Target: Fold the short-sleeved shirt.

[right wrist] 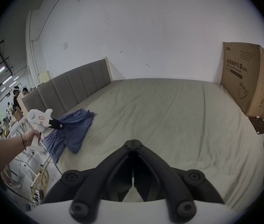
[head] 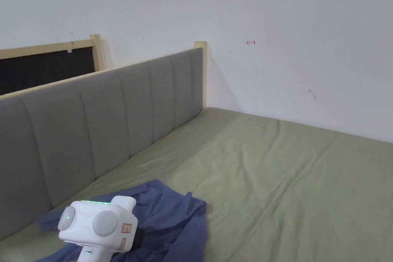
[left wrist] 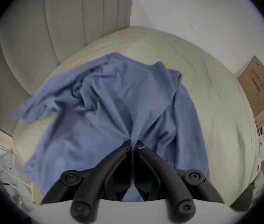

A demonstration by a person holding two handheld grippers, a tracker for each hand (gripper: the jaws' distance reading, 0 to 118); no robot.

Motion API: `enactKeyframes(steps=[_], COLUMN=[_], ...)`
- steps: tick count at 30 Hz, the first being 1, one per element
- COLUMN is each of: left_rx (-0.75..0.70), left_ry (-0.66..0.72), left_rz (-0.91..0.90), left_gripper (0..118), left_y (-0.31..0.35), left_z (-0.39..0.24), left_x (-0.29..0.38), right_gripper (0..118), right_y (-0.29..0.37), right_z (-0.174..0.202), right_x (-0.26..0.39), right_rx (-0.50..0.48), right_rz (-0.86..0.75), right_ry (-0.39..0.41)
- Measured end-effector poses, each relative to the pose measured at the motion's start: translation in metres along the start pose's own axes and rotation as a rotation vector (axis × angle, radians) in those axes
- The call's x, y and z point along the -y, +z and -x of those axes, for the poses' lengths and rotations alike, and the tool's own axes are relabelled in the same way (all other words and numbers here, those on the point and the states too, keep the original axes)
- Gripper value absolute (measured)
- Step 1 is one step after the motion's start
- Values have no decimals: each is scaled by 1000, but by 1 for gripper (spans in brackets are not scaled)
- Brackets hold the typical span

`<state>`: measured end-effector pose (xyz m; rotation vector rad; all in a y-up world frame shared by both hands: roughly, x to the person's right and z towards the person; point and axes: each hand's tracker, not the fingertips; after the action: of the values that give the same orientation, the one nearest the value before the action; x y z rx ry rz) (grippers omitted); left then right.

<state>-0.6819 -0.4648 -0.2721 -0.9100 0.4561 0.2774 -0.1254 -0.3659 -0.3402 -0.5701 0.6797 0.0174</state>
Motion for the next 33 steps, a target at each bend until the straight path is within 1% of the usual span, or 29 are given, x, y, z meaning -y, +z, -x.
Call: enactKeyframes(steps=[1,4,6,8,11,13,17,19,23,27,30,33], left_rx=[-20,-23,21,70,158,262,394,496,685,798,833,797], left_ry=[-39,-87,-81,-104,-163,-213,-309,-334,-372,-431,-500,-402], left_rz=[-44,-163,-244,-339,-465,-530,-566,-551,-486,-356,-177,49], left_gripper=[1,1,1,1,1,1,1,1,1,1,1,1], left_y=[4,58,96,138,205,243,298,311,316,286,238,157], left_z=[3,-6,-13,-29,-77,-107,-191,-234,-316,-394,-449,-484], left_x=[-19,-44,-56,-73,-86,-100,-109,-112,-107,-94,-70,-35], right_gripper=[0,0,0,0,0,0,0,0,0,0,0,0], right_y=[4,22,34,46,65,80,108,122,144,159,165,164], right_z=[-3,-10,-17,-23,-32,-39,-54,-63,-84,-111,-132,-150], right_x=[-2,-7,-9,-12,-14,-17,-23,-25,-26,-19,-6,11], right_rx=[-5,-2,15,28,47,59,90,109,153,206,254,283], right_rz=[-4,-39,-72,-98,-129,-156,-214,-244,-292,-312,-307,-271], right_ry=[-16,-46,-58,-72,-88,-99,-121,-133,-163,-206,-240,-284])
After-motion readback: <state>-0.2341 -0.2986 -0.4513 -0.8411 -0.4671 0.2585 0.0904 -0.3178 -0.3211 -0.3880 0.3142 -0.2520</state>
